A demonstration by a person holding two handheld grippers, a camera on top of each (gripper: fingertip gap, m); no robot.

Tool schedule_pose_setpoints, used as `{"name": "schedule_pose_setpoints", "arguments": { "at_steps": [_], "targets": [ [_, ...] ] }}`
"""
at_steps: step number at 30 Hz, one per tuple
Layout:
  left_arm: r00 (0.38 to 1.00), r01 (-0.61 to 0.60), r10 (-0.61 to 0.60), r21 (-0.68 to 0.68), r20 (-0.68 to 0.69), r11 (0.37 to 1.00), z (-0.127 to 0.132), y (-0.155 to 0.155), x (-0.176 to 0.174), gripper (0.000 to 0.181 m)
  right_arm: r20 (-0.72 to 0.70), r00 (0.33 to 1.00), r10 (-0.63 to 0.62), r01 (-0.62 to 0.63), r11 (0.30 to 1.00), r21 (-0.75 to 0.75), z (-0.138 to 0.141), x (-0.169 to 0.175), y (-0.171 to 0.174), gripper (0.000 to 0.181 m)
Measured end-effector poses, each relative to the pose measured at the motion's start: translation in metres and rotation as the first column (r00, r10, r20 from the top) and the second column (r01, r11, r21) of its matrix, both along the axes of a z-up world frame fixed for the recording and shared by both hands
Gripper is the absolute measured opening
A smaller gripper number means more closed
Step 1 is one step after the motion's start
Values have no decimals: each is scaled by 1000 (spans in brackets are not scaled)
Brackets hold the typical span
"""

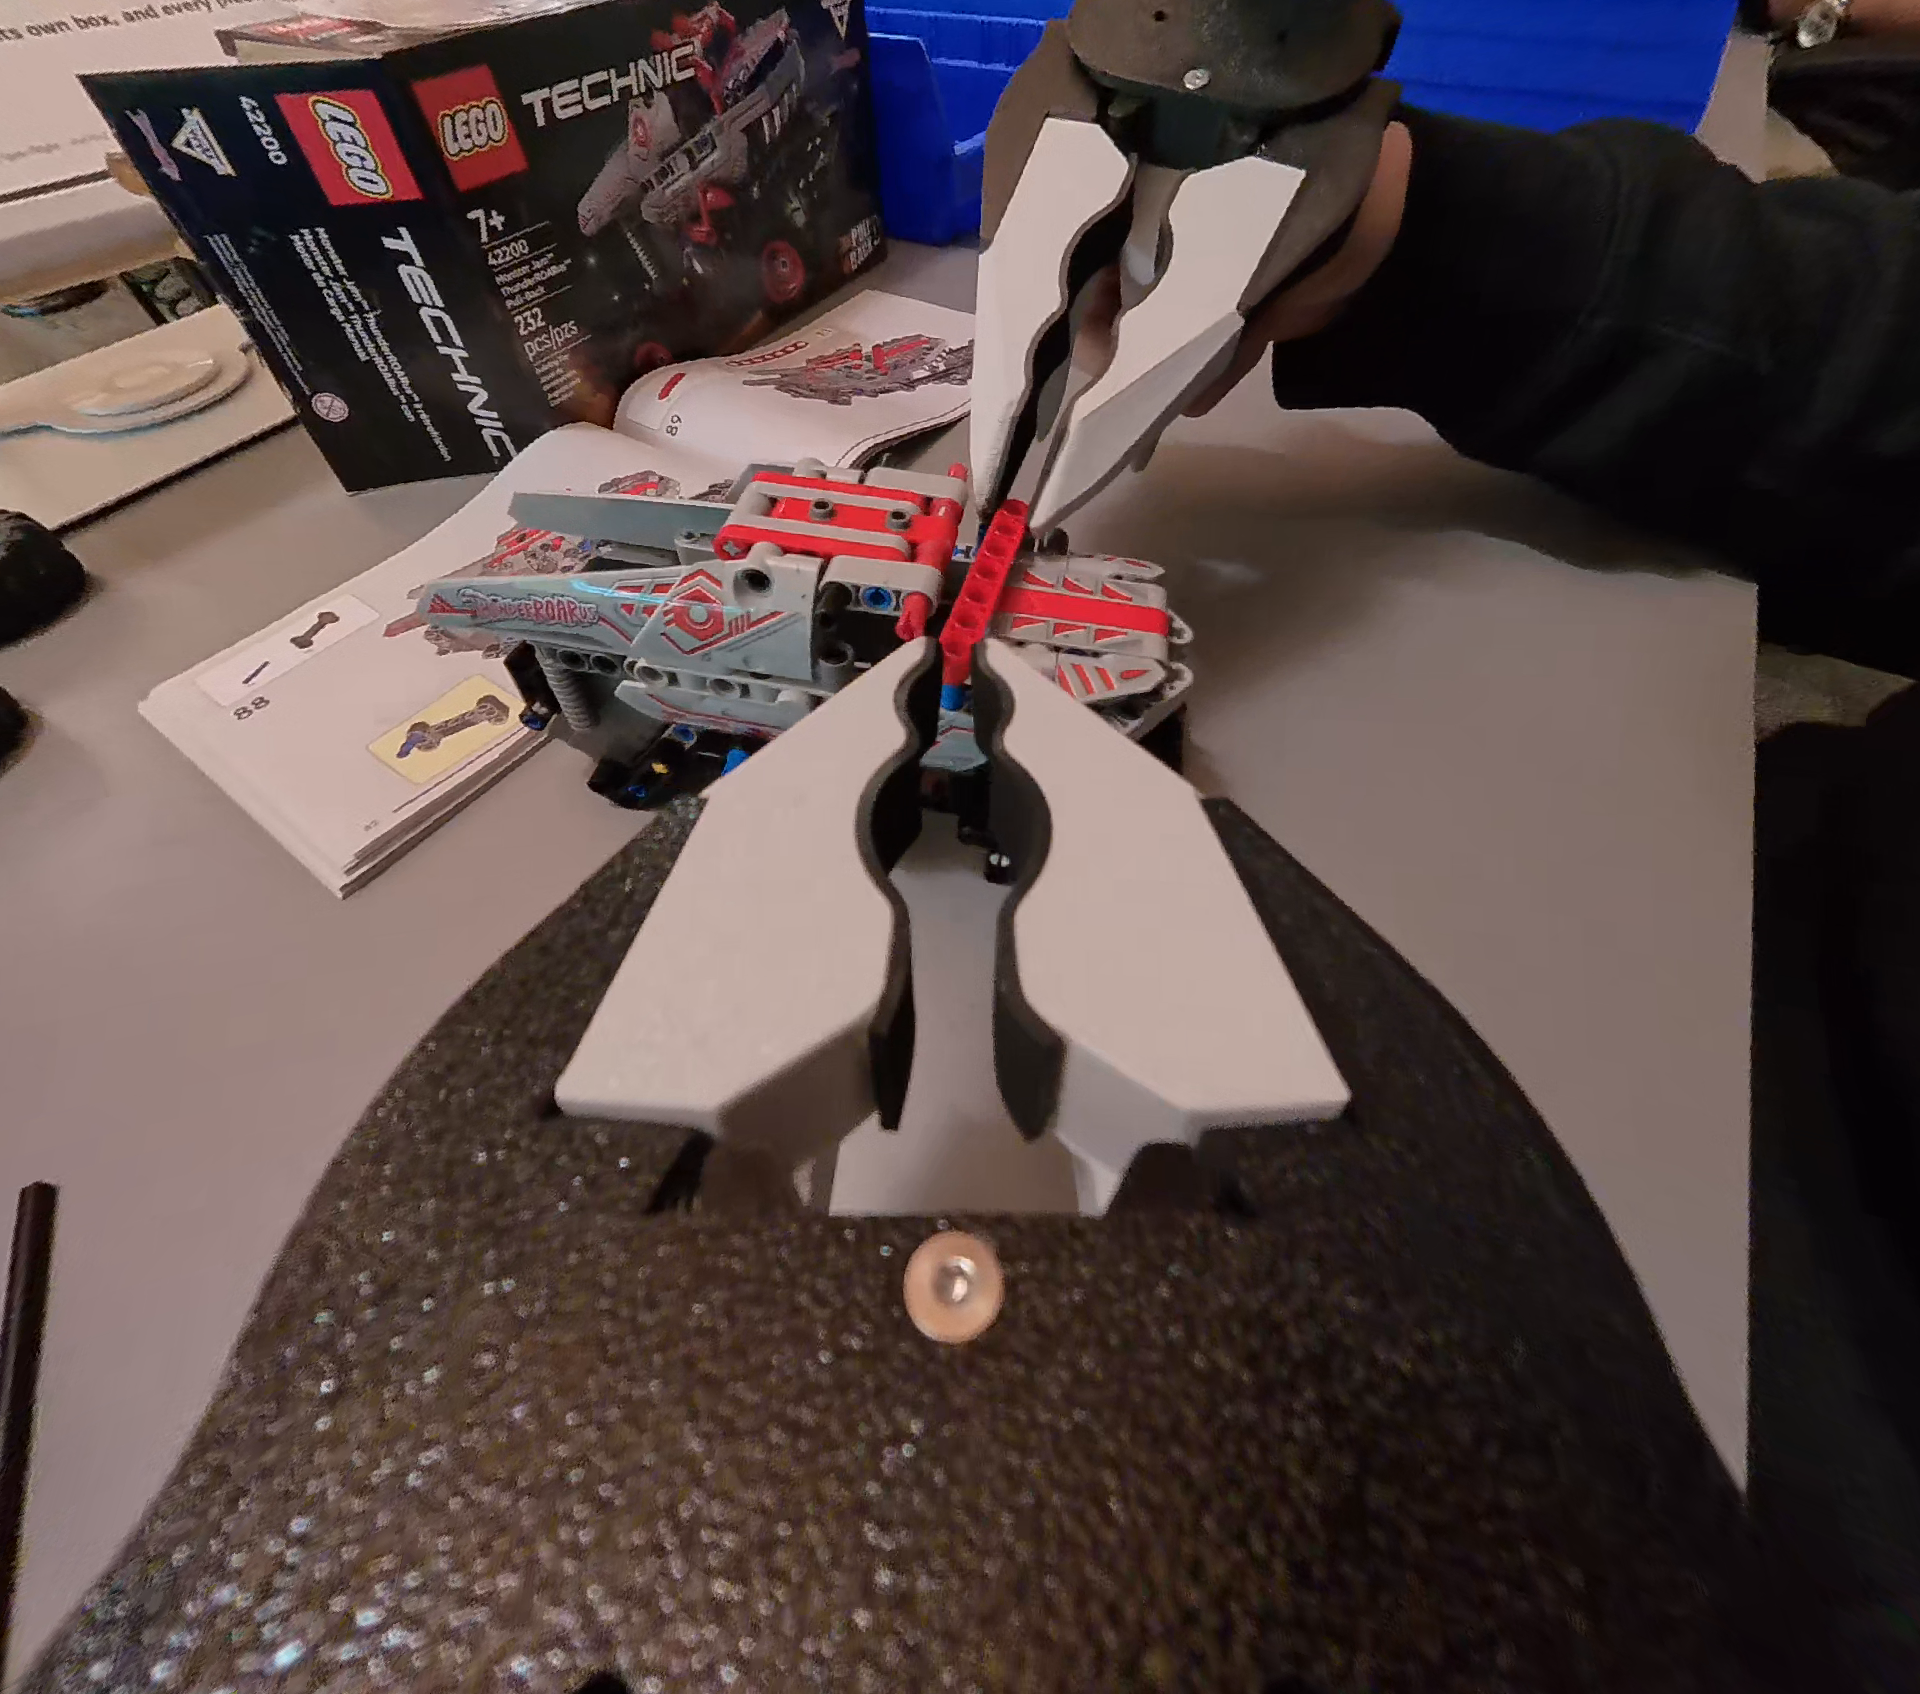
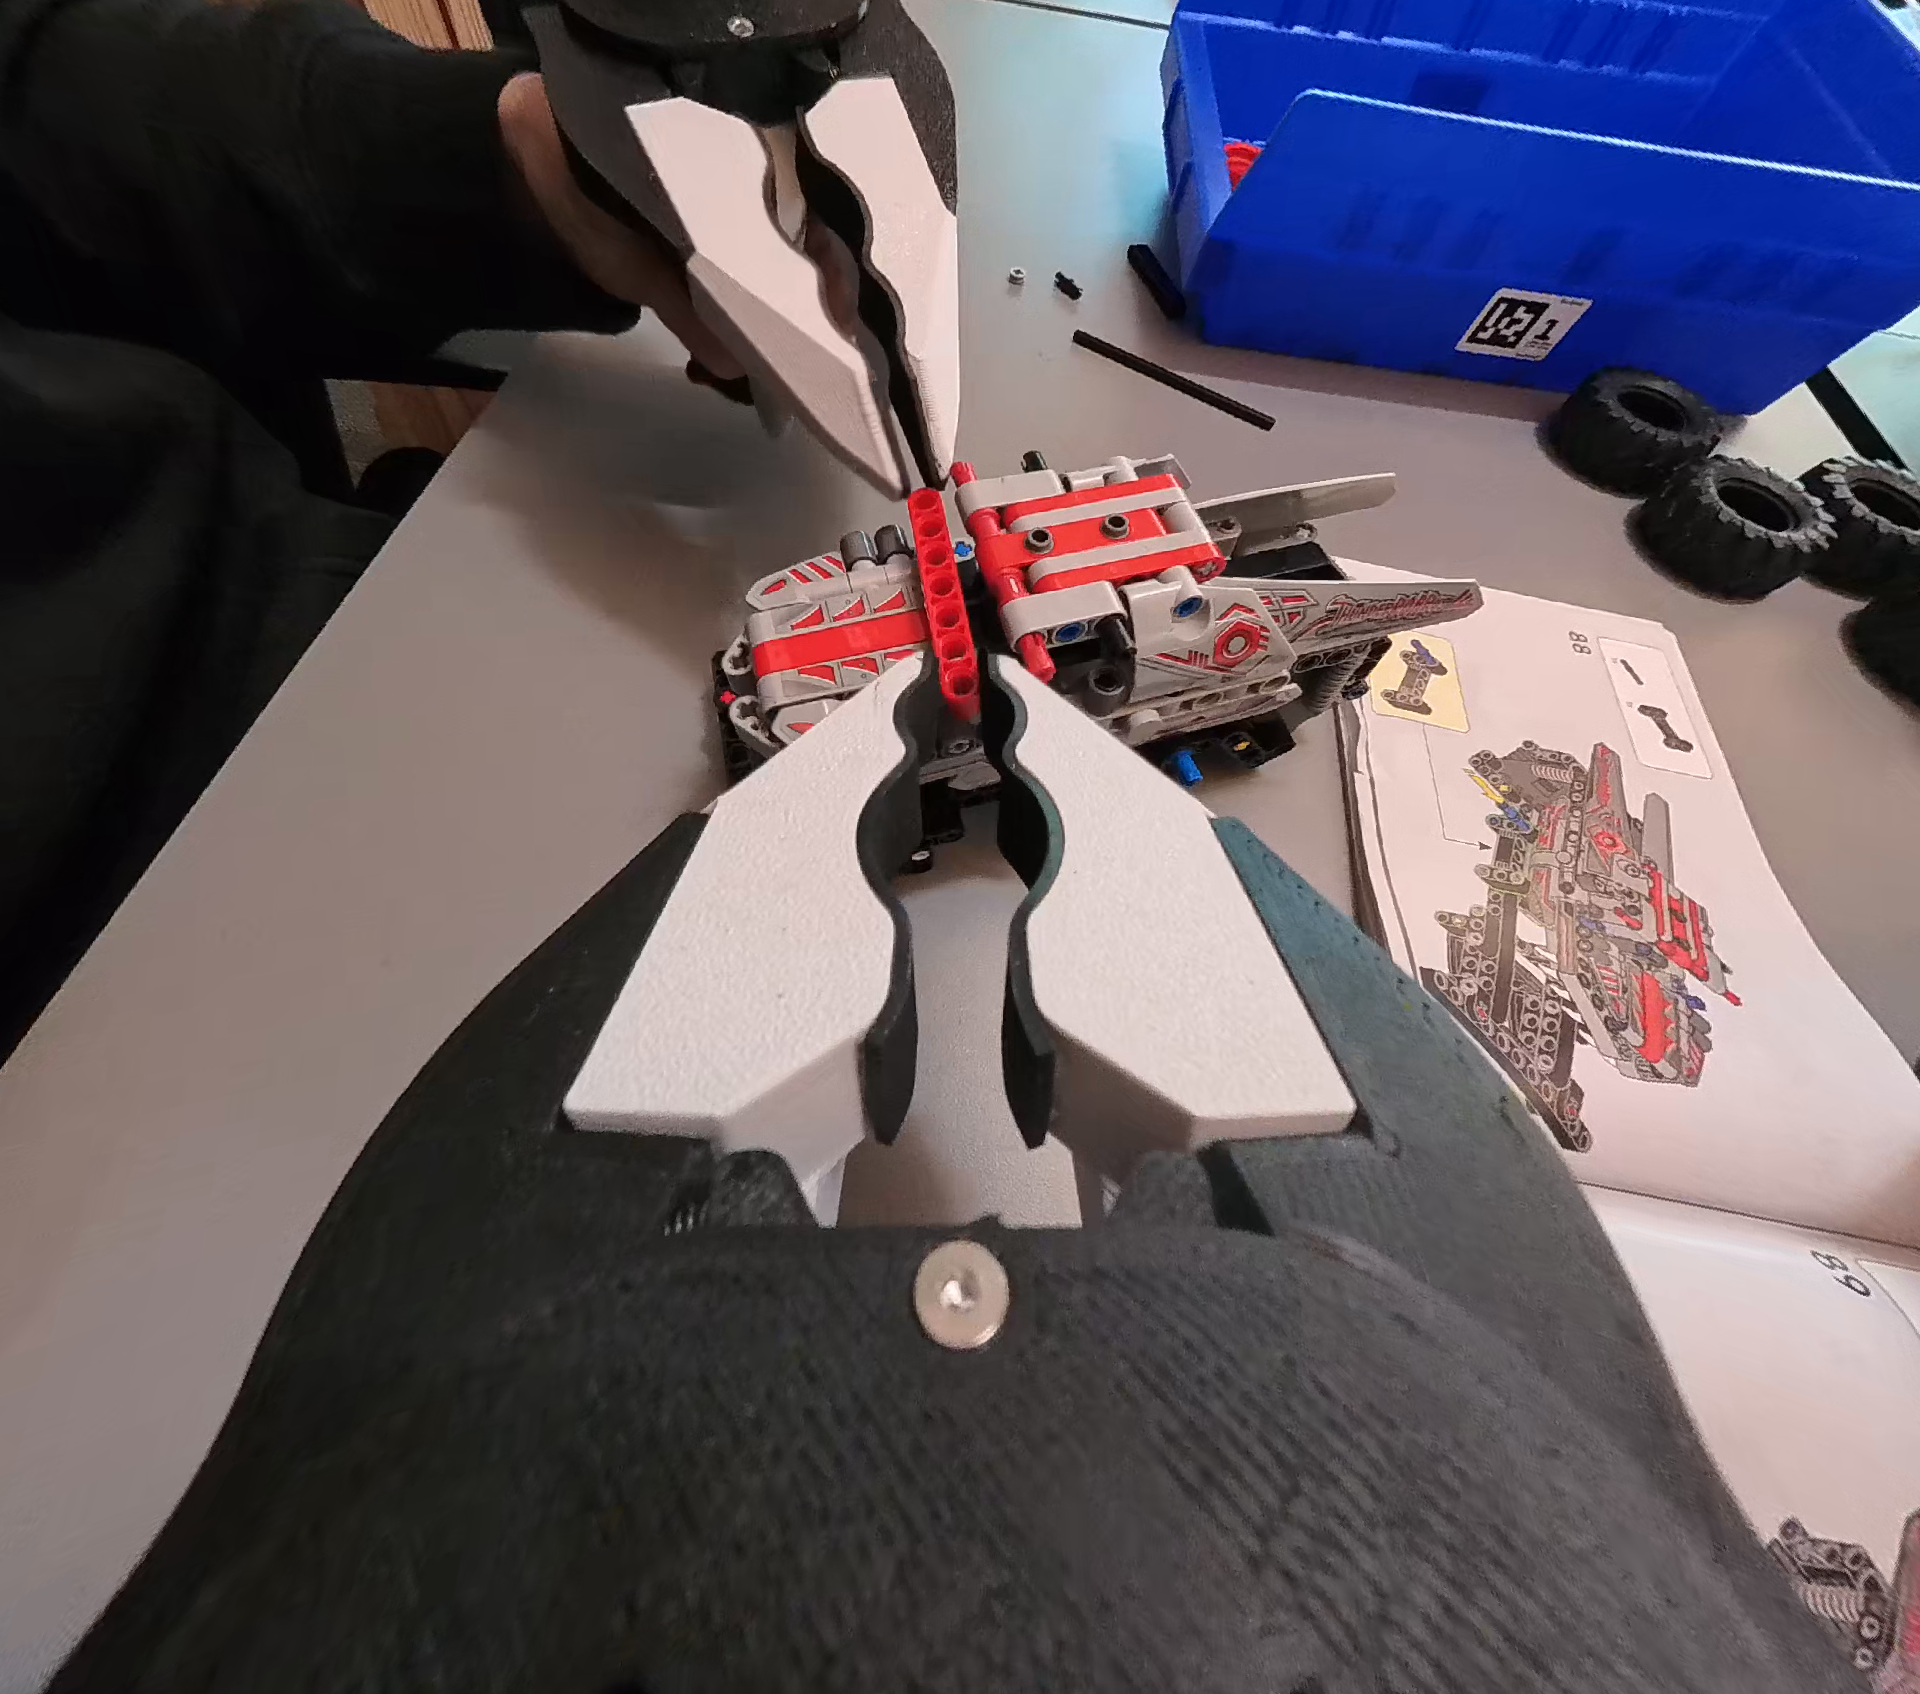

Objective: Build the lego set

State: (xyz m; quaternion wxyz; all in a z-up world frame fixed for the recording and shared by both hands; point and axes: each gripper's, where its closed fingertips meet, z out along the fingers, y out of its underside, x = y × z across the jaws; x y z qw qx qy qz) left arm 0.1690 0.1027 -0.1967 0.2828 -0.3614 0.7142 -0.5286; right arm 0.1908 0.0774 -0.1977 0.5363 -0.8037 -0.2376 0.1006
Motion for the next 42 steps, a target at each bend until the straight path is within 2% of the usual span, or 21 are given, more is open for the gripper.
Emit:
{"name": "schedule_pose_setpoints", "arguments": {
  "at_steps": [4, 12, 19, 25, 33, 42],
  "targets": [
    [1000, -4, 4, -26, -22, 1000, -3, -1, 1, 7, -8, 1000, 4, -4, 1000, 2, 0, -1, 0, 6],
    [1000, -27, 27, -46, -5, 999, -3, 0, 3, 5, -17, 1000, -1, 2, 1000, 9, 0, 0, 1, 6],
    [998, -64, 62, -47, -29, 997, -4, 1, 4, 4, 29, 998, -47, 45, 997, 68, 3, 2, 4, 6],
    [997, -70, 66, -100, -46, 993, -5, 3, 7, 5, 78, 994, -78, 73, 995, 64, 0, 6, 5, 6],
    [989, -96, 78, -146, -122, 985, -6, 4, 10, 5, 21, 993, -113, 111, 991, 80, 0, 9, 7, 7],
    [989, -136, 126, -134, -82, 982, -8, 5, 13, 5, 43, 991, -125, 122, 990, 72, 0, 13, 9, 7]
  ]
}}
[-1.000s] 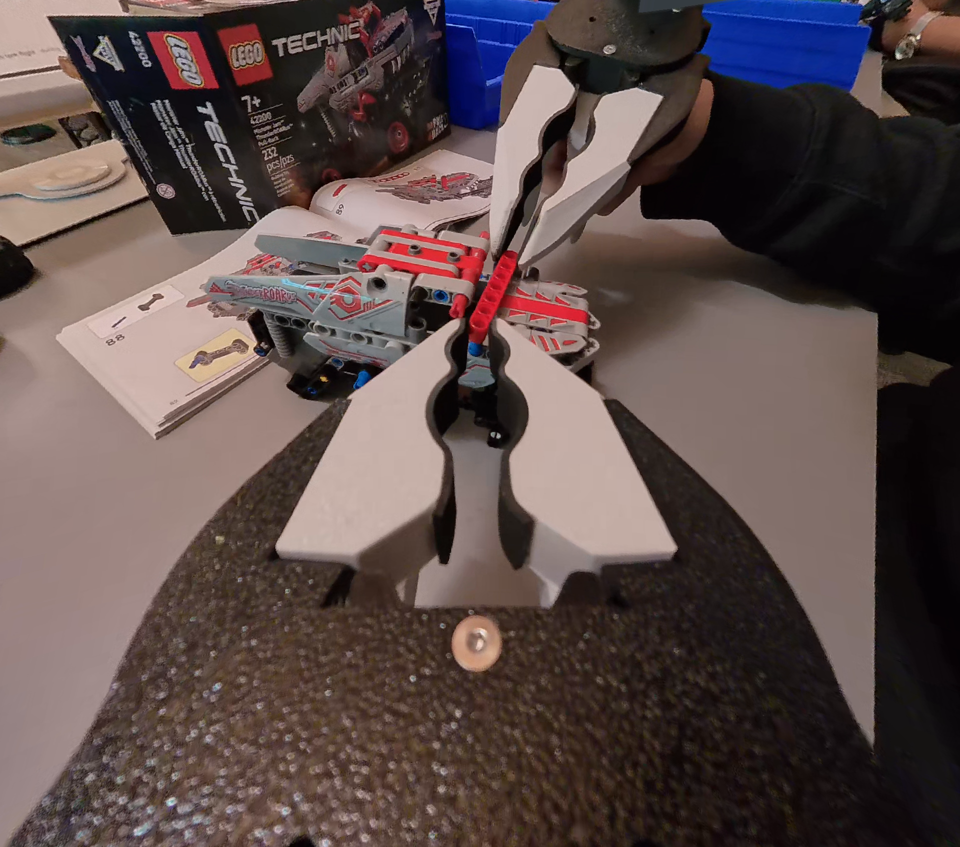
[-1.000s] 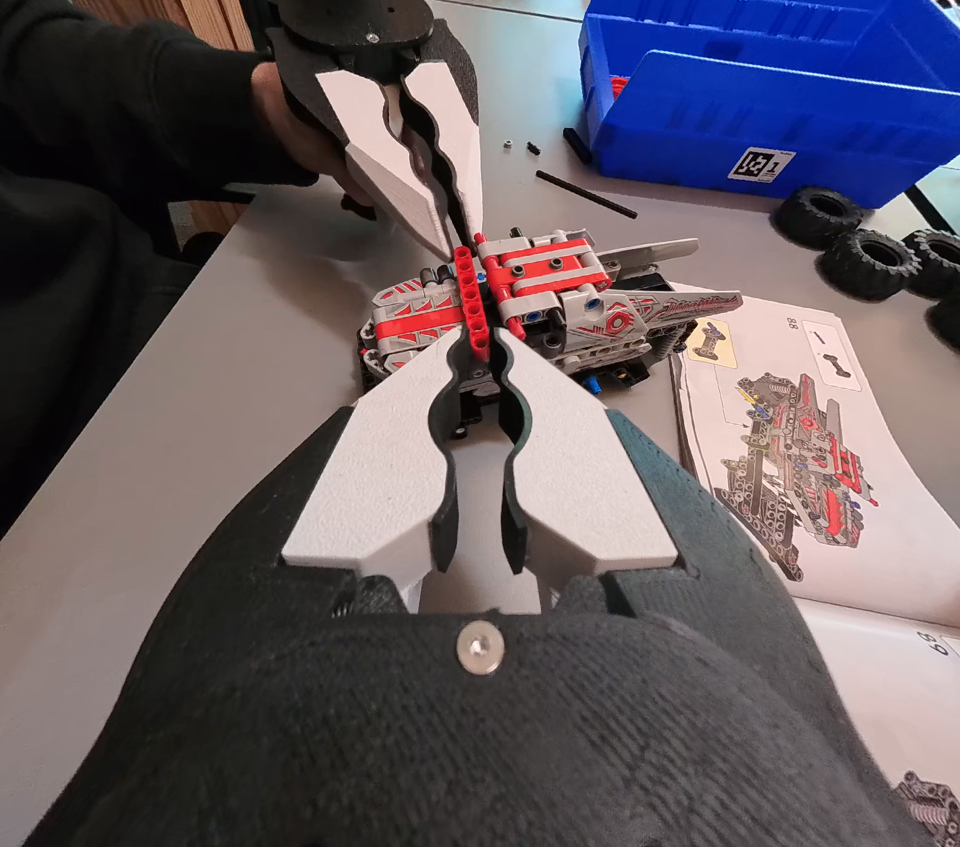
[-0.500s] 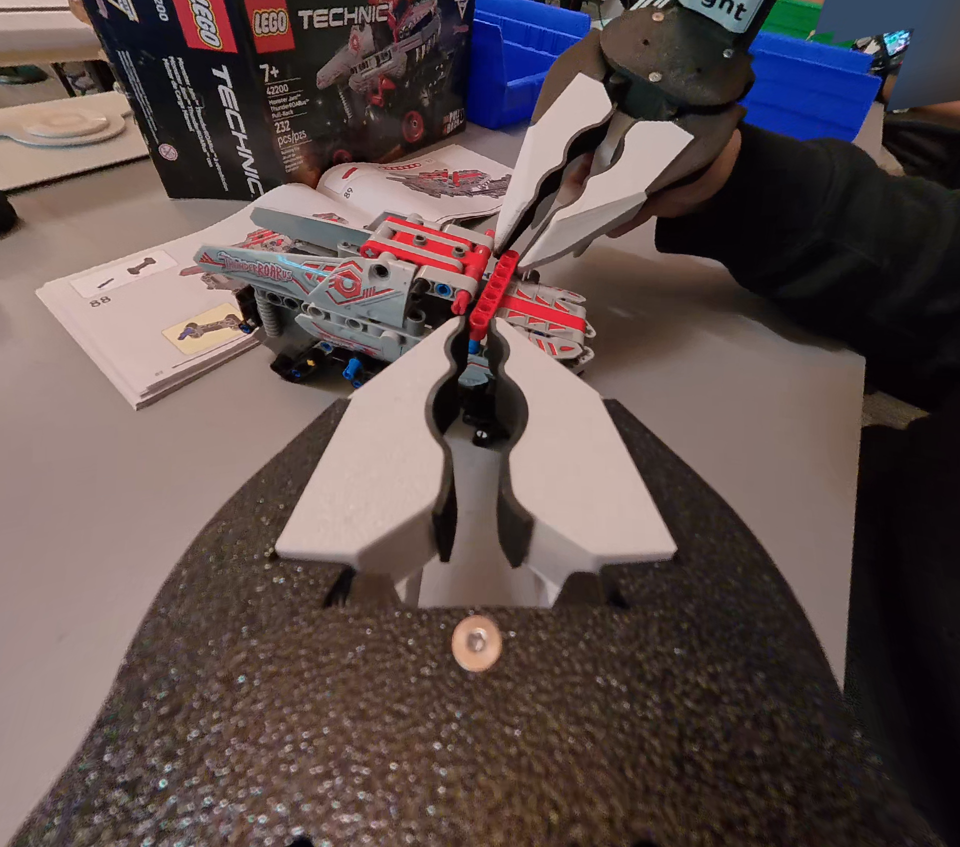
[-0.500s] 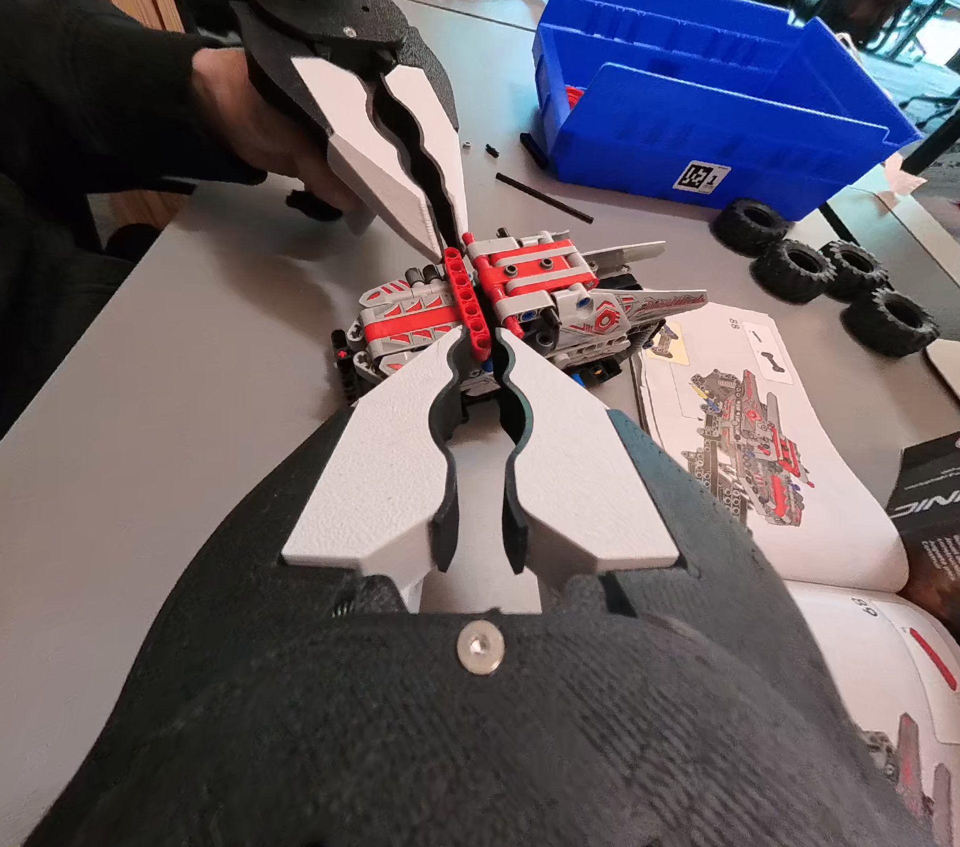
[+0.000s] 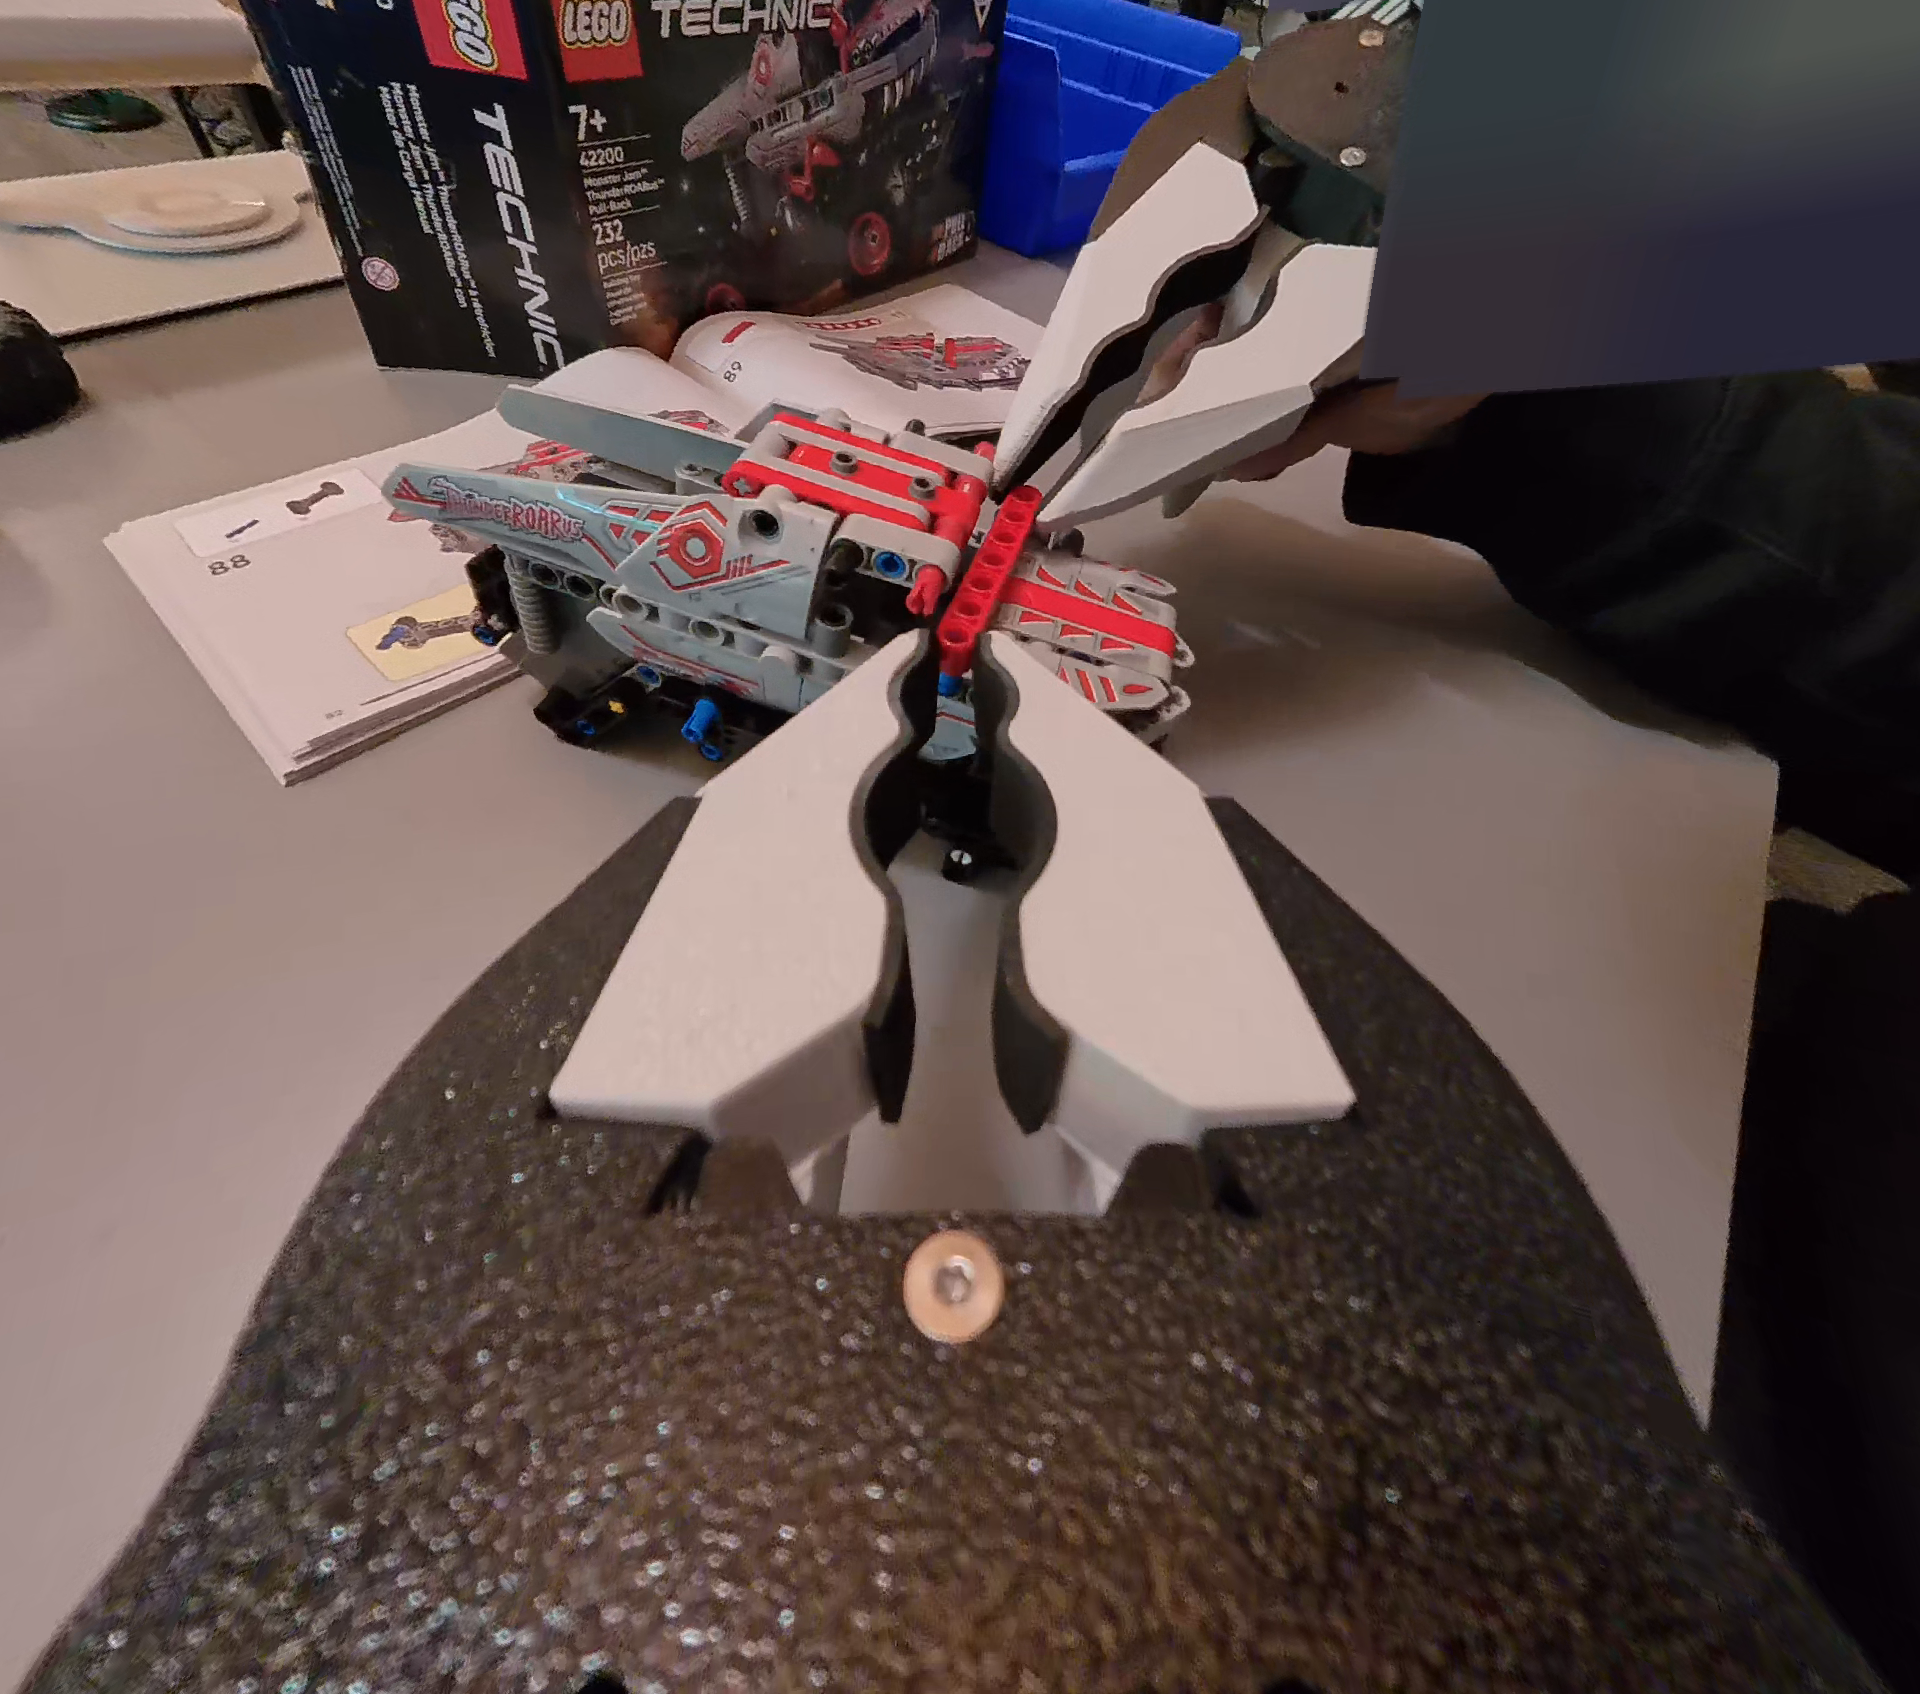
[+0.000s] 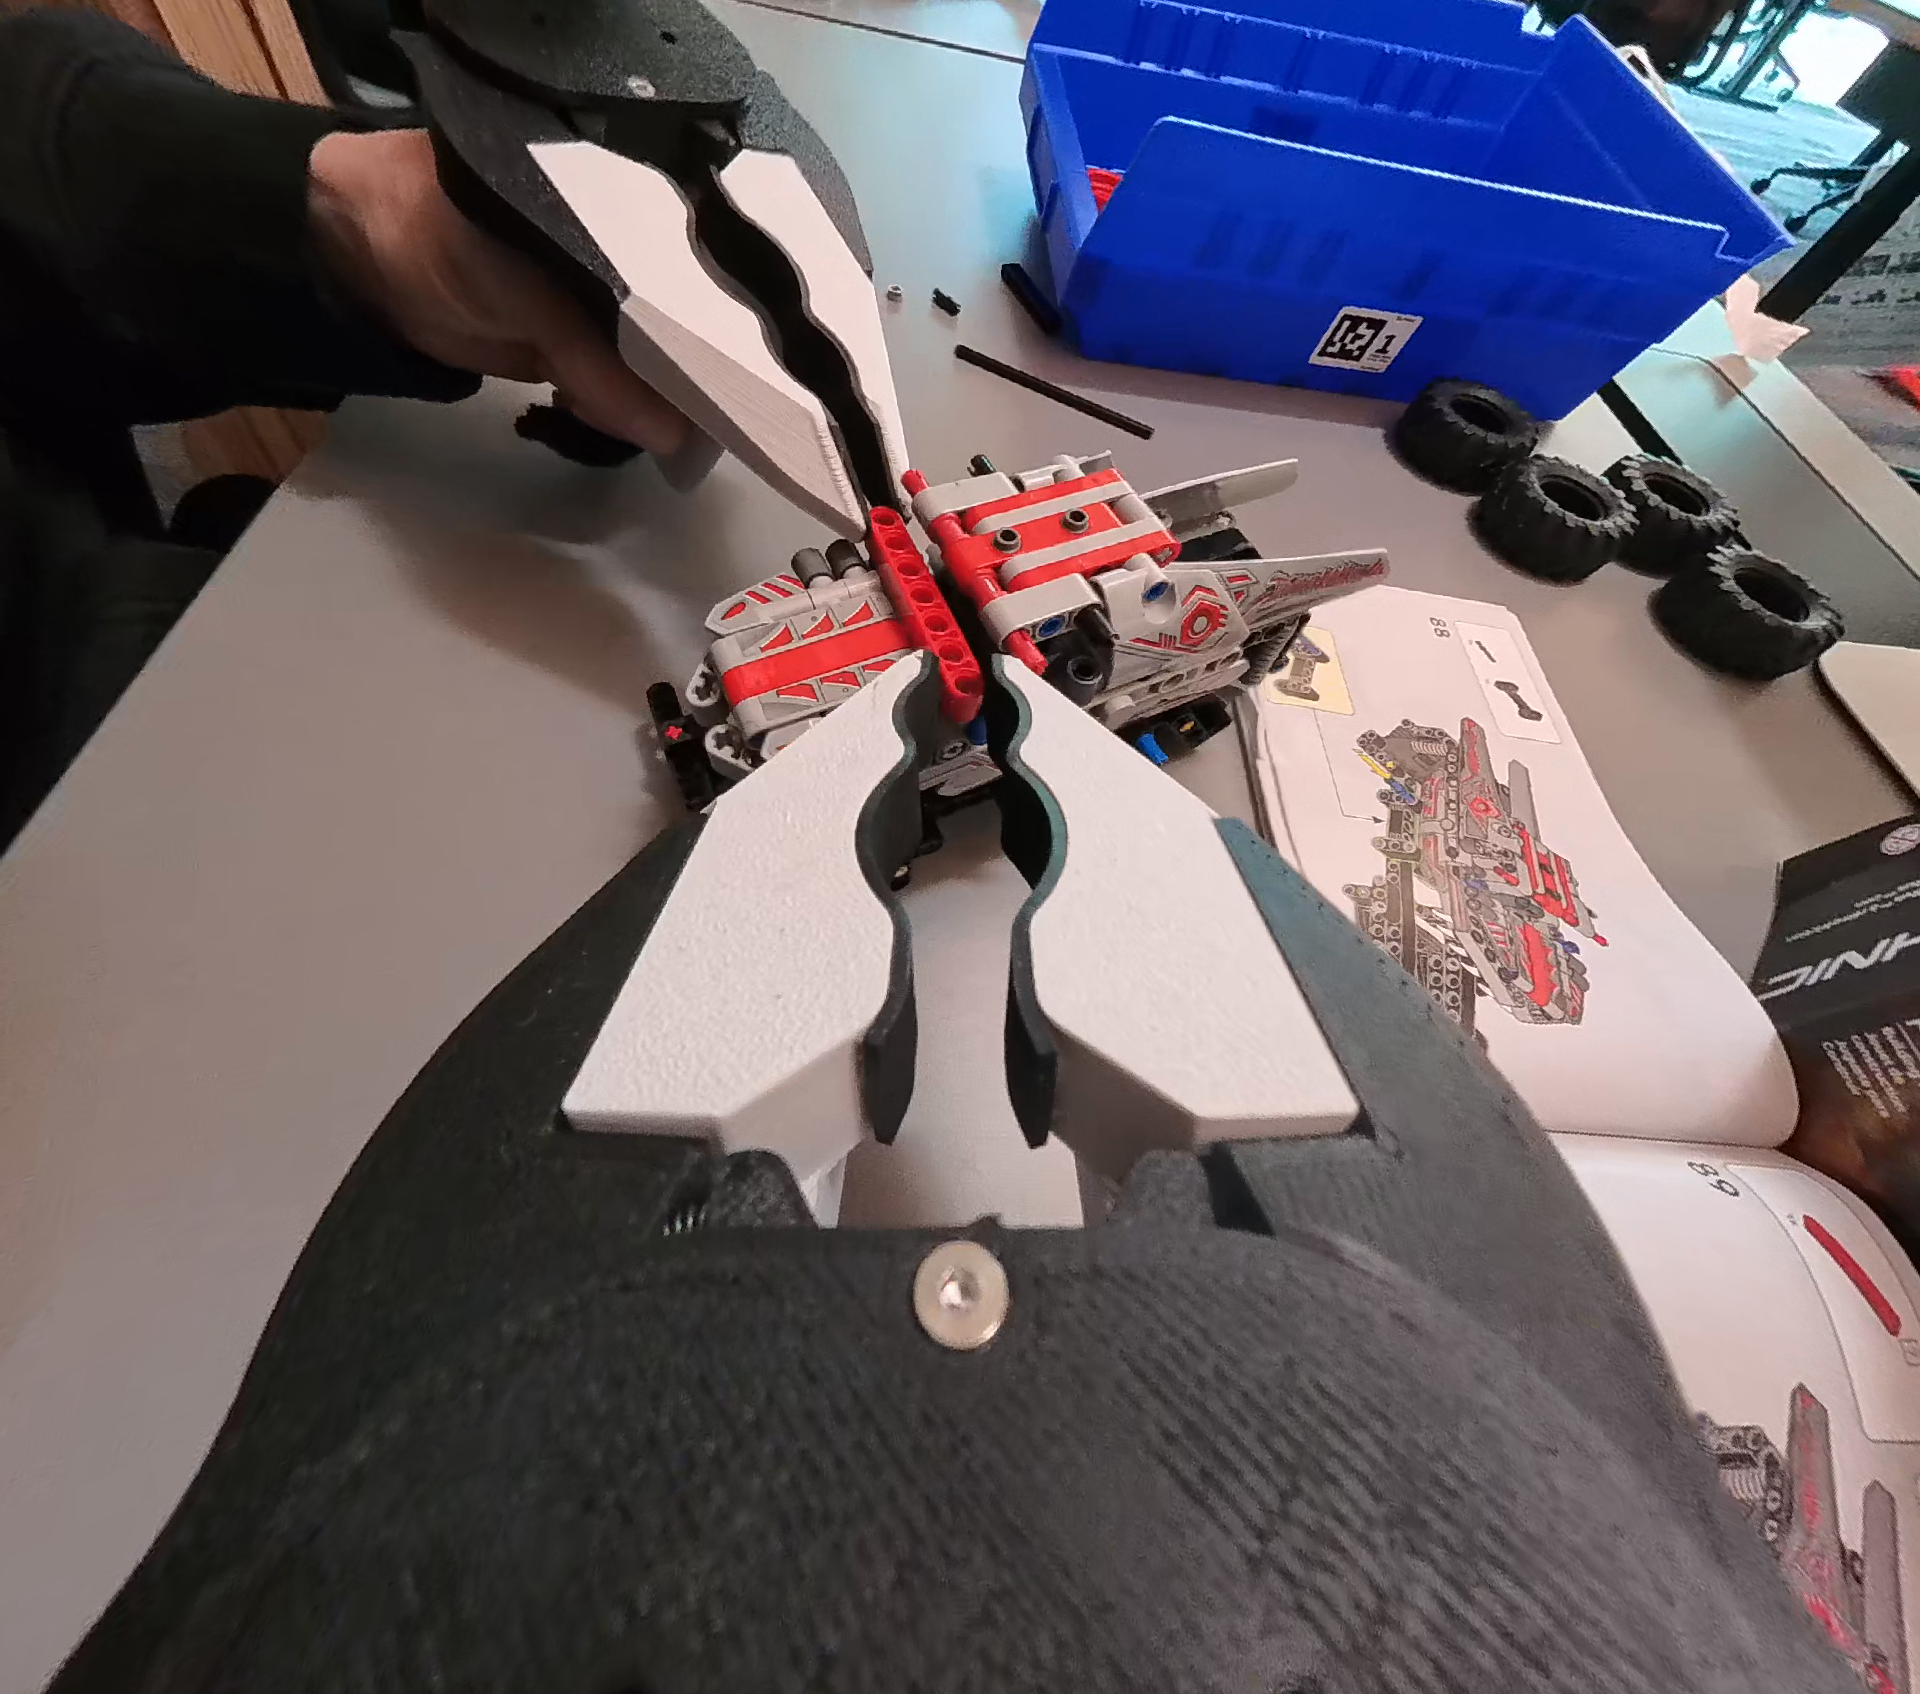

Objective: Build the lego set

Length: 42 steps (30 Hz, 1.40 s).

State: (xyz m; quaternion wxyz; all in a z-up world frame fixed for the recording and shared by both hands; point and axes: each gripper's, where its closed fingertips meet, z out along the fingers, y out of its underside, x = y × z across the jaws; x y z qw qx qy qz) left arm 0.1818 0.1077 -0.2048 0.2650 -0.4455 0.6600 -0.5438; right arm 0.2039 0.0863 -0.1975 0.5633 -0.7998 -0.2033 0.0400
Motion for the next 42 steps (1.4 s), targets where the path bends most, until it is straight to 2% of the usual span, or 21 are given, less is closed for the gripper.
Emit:
{"name": "schedule_pose_setpoints", "arguments": {
  "at_steps": [4, 12, 15, 19, 22, 25, 31, 35, 42],
  "targets": [
    [1000, -19, 19, -49, 0, 999, 0, 0, 2, 5, -35, 999, -19, 20, 999, 29, 1, 3, 1, 7],
    [996, -84, 84, 6, -2, 996, 1, 0, 3, 5, -71, 996, -47, 50, 998, 34, 0, 14, -1, 10],
    [995, -95, 96, 25, -41, 995, 0, 0, 3, 5, -116, 993, -7, 14, 998, 56, 5, 11, -2, 13],
    [990, -105, 110, 71, -83, 992, 0, 0, 3, 4, -73, 997, 6, -5, 1000, 12, -2, 12, -2, 12],
    [990, -84, 95, 105, -102, 991, 0, 0, 2, 4, -87, 996, 15, -15, 1000, 4, -4, 12, 1, 6],
    [990, -52, 65, 105, -123, 993, 0, 0, 2, 4, -124, 992, 36, -36, 999, 2, -4, 11, 0, 17],
    [985, 31, -10, 125, -170, 992, -1, -1, 1, 4, -128, 989, 78, -77, 997, 13, -2, 9, 1, 8],
    [975, 73, -33, 175, -219, 982, -1, -2, 1, 4, -152, 984, 90, -86, 996, 31, -2, 9, 0, 10],
    [953, 144, -73, 231, -293, 962, -2, -3, 1, 4, -111, 990, 88, -85, 996, 31, -2, 9, -1, 7]
  ]
}}
